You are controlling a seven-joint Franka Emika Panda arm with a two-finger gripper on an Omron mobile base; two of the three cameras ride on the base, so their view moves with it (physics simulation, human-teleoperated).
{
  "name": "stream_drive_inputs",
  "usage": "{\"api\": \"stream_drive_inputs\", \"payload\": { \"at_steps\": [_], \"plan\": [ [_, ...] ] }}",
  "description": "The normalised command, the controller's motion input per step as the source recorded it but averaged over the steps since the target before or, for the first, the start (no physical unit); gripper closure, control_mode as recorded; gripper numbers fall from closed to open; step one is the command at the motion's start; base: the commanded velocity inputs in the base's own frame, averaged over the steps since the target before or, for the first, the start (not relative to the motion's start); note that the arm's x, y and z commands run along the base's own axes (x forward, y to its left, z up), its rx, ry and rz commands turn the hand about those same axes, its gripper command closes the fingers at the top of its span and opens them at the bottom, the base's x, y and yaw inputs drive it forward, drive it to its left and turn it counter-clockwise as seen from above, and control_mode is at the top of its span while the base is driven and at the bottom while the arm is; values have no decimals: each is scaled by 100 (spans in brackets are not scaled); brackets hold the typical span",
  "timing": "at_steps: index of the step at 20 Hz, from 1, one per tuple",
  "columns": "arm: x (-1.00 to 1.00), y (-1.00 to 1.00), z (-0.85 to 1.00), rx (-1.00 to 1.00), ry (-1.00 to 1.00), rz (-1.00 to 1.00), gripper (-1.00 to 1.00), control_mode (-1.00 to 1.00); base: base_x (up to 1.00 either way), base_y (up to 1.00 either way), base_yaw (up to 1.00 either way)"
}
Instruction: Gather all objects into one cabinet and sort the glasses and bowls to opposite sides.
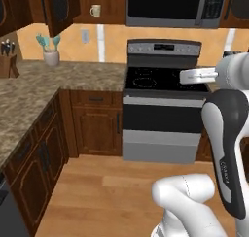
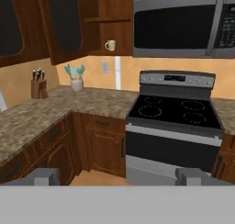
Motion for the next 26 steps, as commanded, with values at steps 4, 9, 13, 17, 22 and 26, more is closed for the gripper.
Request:
{"api": "stream_drive_inputs", "payload": {
  "at_steps": [4, 9, 13, 17, 22, 26],
  "plan": [
    [0, 0, 0, 0, 0, 0, -100, 100, 71, 30, 2],
    [0, 0, 0, 0, 0, 0, -100, 100, 59, 25, -23],
    [0, 0, 0, 0, 0, 0, -100, 100, 36, 47, -32],
    [0, 0, 0, 0, 0, 0, -100, 100, 57, 48, -25],
    [0, 0, 0, 0, 0, 0, -100, 100, 84, 36, -11],
    [0, 0, 0, 0, 0, 0, -100, 100, 72, 34, -3]
  ]
}}
